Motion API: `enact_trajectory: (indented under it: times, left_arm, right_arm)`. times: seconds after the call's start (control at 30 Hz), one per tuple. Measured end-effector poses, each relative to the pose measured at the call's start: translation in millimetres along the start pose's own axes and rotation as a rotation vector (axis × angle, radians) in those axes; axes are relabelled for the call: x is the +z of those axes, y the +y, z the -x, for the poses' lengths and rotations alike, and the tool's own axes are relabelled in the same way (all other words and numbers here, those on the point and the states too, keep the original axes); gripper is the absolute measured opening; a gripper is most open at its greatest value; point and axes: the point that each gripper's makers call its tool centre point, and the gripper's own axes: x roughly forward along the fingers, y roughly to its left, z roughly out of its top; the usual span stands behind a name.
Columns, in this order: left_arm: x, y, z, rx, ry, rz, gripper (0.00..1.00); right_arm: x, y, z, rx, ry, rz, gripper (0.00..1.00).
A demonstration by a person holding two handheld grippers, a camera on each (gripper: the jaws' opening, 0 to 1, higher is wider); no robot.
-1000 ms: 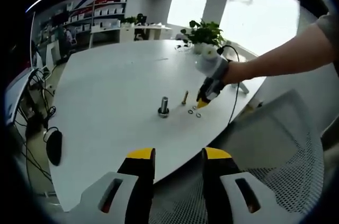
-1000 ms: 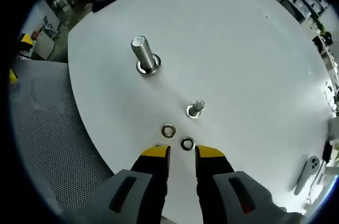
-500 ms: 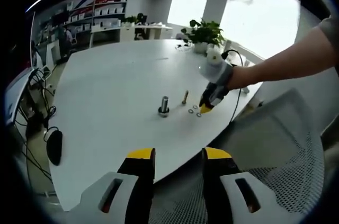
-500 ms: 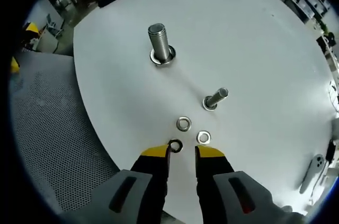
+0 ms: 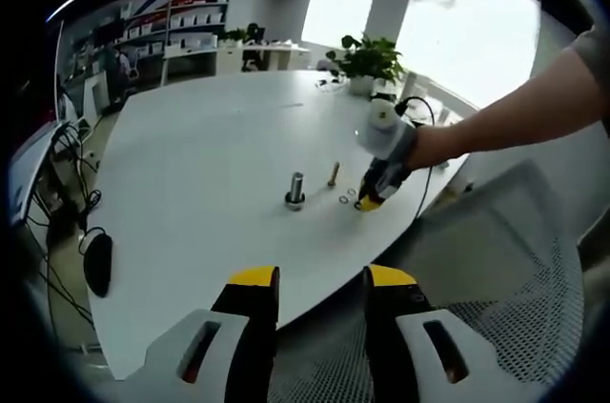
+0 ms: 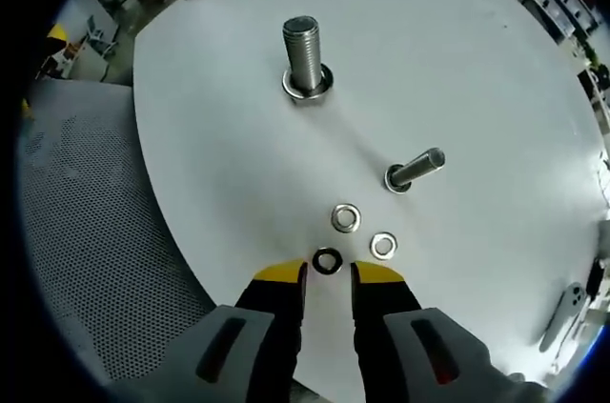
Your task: Place the washer onto the threaded stud by aligning its center hole with the stud, sliding it down to the base, and recovering from edge contact or off-axis alignment until the washer reaches the visible bottom stop.
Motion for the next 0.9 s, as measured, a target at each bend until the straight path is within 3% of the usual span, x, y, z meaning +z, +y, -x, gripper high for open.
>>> enact_trajectory:
  times: [0.5, 0.9]
  left_arm:
    - [0.4, 0.5, -0.3, 0.001, -0.004, 0.002, 0.33]
    - [1.5, -1.3, -0.6, -0.007, -0.008, 0.003, 0.34]
  right_arm:
    - [1.3, 1.0, -0.9, -0.015, -0.01, 0.098, 0.19]
    - [3.7, 2.3, -2.4, -0.012, 0.048, 0.168, 0.16]
